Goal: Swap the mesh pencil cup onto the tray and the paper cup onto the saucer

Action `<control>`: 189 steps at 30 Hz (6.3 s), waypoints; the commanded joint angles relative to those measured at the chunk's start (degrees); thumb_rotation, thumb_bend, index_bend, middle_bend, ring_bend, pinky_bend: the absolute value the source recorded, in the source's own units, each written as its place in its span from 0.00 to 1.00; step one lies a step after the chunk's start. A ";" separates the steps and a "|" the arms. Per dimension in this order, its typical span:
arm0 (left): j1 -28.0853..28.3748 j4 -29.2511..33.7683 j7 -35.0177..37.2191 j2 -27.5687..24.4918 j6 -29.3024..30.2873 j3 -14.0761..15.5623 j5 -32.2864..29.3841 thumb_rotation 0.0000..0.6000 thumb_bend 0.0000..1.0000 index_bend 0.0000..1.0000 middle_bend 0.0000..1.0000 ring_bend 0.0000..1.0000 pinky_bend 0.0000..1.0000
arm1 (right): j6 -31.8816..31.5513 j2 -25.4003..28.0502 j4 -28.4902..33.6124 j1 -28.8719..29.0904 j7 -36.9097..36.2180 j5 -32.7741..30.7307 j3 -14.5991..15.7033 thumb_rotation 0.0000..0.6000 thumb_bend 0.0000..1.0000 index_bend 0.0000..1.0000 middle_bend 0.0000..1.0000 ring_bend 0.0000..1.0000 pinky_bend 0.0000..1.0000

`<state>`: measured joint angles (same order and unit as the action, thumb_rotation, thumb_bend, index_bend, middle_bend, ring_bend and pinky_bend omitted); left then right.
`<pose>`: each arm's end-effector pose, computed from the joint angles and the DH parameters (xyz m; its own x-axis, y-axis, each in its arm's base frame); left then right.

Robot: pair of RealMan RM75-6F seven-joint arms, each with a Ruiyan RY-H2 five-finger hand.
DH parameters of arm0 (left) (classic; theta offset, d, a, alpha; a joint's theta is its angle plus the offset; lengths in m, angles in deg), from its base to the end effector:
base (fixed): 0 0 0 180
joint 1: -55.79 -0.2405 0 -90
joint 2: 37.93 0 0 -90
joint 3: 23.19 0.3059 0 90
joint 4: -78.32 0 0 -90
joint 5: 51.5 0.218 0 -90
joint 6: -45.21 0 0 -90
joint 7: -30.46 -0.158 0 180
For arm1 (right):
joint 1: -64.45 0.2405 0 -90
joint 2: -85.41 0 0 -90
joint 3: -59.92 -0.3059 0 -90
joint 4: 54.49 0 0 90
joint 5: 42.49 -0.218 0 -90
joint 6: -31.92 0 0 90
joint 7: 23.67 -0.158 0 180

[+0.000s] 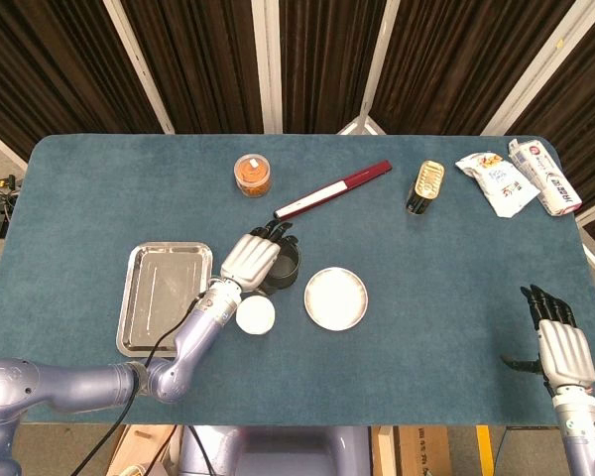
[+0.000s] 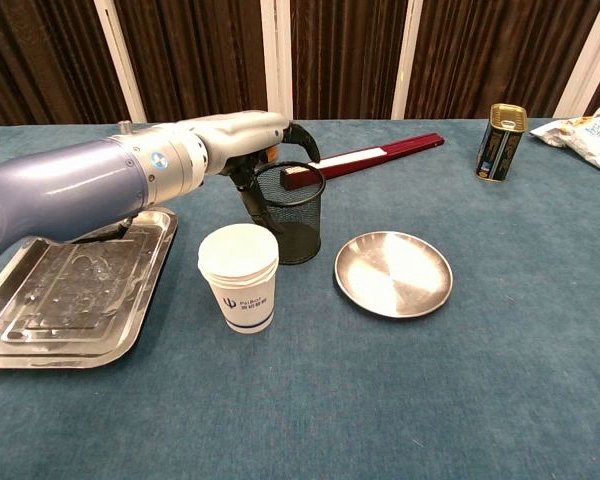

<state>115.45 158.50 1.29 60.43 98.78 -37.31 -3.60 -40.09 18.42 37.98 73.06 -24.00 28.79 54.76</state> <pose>-0.0617 0.4279 -0.0820 0.4552 0.2552 0.8531 0.8341 -0.4575 -0.3082 -0.3854 -0.2262 0.1399 0.2723 -0.1655 0.9479 -0.9369 0.1789 0.3004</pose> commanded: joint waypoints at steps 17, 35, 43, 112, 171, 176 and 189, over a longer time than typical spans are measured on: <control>0.17 -0.95 -0.31 0.33 -0.26 0.42 0.70 1.00 0.40 0.36 0.34 0.28 0.43 | 0.87 -0.26 -0.37 0.23 -1.14 0.46 -0.10 1.00 0.00 0.00 0.00 0.00 0.00; -2.37 1.97 3.64 -2.79 3.85 -1.07 5.48 1.00 0.42 0.37 0.36 0.31 0.45 | 1.14 -0.35 -0.37 0.25 -1.40 0.75 -0.04 1.00 0.00 0.00 0.00 0.00 0.00; -5.15 8.54 3.76 -9.60 6.25 -1.01 7.54 1.00 0.42 0.37 0.36 0.31 0.45 | 1.22 -0.54 -0.64 0.31 -1.31 0.51 -0.20 1.00 0.00 0.00 0.00 0.00 0.00; -22.97 22.34 28.63 -33.00 9.03 6.46 30.12 1.00 0.06 0.16 0.00 0.00 0.18 | 0.93 0.20 1.35 0.33 -0.09 2.48 0.55 1.00 0.00 0.00 0.00 0.00 0.00; -51.35 5.81 19.86 -24.56 43.38 9.79 39.75 1.00 0.09 0.22 0.01 0.00 0.16 | 22.67 -29.00 2.49 44.80 29.42 -12.94 -9.83 1.00 0.00 0.12 0.18 0.23 0.07; -51.78 6.08 20.06 -24.71 43.83 9.45 40.13 1.00 0.09 0.22 0.01 0.00 0.16 | 22.29 -29.80 0.63 45.33 28.65 -12.47 -9.28 1.00 0.00 0.19 0.22 0.28 0.09; -51.74 5.50 20.26 -24.34 42.54 8.28 39.36 1.00 0.09 0.23 0.01 0.00 0.16 | 21.77 -32.32 -1.88 46.62 26.99 -11.92 -8.68 1.00 0.00 0.34 0.36 0.41 0.14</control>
<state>63.70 164.05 21.51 36.07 141.36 -28.98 35.80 -18.18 -13.70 36.29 119.54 3.05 16.85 46.14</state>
